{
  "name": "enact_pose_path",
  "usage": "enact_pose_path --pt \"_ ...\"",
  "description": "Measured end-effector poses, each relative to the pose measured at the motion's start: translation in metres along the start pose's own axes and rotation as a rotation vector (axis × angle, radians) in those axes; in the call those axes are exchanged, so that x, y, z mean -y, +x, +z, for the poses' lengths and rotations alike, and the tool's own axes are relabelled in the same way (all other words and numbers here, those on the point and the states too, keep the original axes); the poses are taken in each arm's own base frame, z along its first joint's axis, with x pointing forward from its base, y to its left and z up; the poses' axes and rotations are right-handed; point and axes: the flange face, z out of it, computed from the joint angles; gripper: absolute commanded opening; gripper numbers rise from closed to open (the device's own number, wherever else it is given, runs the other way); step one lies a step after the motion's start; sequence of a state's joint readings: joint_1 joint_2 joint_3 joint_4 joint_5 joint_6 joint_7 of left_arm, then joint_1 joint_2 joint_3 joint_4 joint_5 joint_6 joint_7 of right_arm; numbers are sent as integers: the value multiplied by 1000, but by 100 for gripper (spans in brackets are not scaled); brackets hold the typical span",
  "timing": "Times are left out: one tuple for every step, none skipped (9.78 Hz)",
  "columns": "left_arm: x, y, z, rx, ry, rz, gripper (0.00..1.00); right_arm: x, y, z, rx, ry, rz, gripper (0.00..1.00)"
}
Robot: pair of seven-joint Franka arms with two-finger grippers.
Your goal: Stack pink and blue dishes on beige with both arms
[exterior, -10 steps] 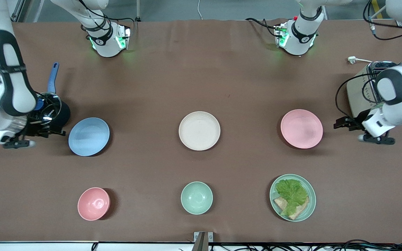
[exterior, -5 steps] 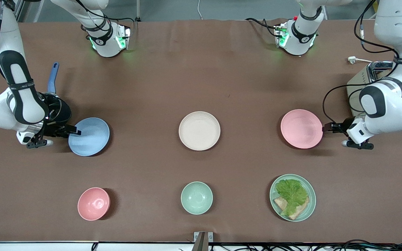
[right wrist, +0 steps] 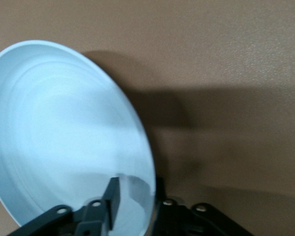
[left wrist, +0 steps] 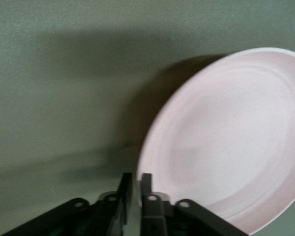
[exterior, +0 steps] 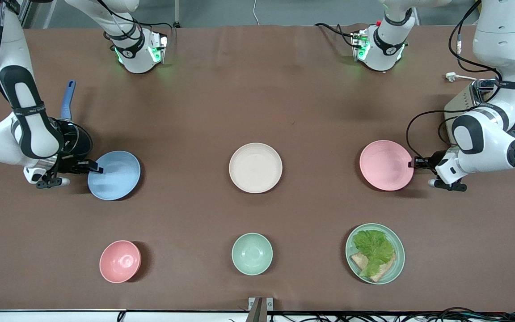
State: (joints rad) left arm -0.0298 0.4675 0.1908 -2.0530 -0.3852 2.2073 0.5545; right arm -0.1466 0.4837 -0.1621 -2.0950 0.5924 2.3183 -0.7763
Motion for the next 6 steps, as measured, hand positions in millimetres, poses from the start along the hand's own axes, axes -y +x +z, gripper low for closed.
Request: enact_pose_path --pt "0 0 -1 -7 -6 2 0 -2 1 -2 -14 10 17 1" --pt "-2 3 -6 -21 -3 10 0 -1 3 -6 -22 22 27 1" --pt "-12 9 -21 -51 -1 31 1 -1 4 -8 -22 25 40 1" --pt "-36 16 -45 -87 -7 71 1 1 4 -8 -9 41 59 1" --pt "-72 20 -70 -106 -28 92 1 6 8 -13 12 73 82 1" --pt "-113 19 -88 -109 -49 97 1 12 15 -28 32 109 106 1"
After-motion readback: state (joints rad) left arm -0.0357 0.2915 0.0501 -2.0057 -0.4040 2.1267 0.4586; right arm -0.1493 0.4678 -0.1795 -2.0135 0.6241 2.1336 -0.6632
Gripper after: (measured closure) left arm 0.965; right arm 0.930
